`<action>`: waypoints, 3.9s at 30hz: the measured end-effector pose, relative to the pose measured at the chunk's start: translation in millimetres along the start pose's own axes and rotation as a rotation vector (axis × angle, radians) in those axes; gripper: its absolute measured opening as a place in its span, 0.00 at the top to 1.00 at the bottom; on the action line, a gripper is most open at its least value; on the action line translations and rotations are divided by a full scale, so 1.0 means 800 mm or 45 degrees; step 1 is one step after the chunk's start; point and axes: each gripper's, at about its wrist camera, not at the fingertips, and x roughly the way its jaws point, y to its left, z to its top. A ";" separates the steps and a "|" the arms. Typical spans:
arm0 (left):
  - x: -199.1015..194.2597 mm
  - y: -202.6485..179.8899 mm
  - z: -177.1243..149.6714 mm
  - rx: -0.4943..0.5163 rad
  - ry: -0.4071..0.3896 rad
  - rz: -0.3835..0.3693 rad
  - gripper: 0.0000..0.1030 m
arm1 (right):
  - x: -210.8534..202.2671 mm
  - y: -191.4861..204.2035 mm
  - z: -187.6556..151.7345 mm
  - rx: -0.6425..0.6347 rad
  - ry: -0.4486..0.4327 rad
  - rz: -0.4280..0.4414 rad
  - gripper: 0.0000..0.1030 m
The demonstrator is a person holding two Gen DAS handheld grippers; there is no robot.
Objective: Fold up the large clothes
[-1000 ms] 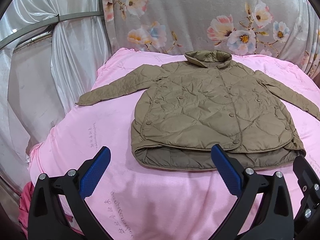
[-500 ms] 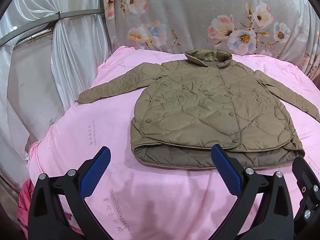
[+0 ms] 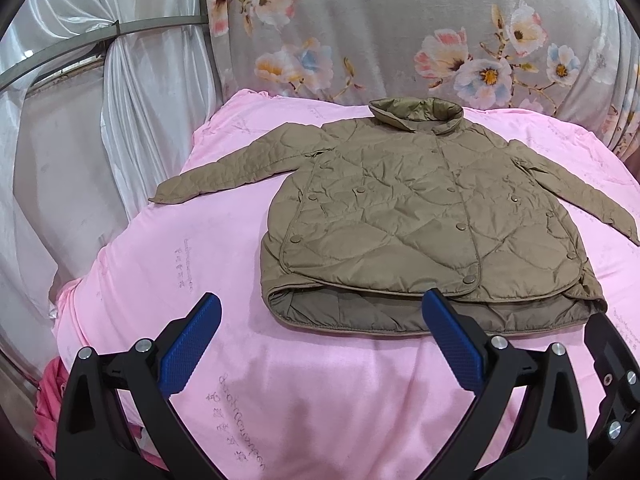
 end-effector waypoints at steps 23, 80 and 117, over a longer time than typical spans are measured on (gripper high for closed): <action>0.008 -0.002 0.000 0.022 0.008 -0.004 0.05 | 0.012 0.008 -0.001 0.005 0.025 0.020 0.05; 0.290 0.046 0.095 -0.120 0.216 0.145 0.05 | 0.252 -0.283 0.318 0.448 -0.496 0.136 0.97; 0.415 0.035 0.243 -0.456 0.385 -0.501 0.05 | 0.465 -0.212 0.194 0.601 0.142 0.453 0.40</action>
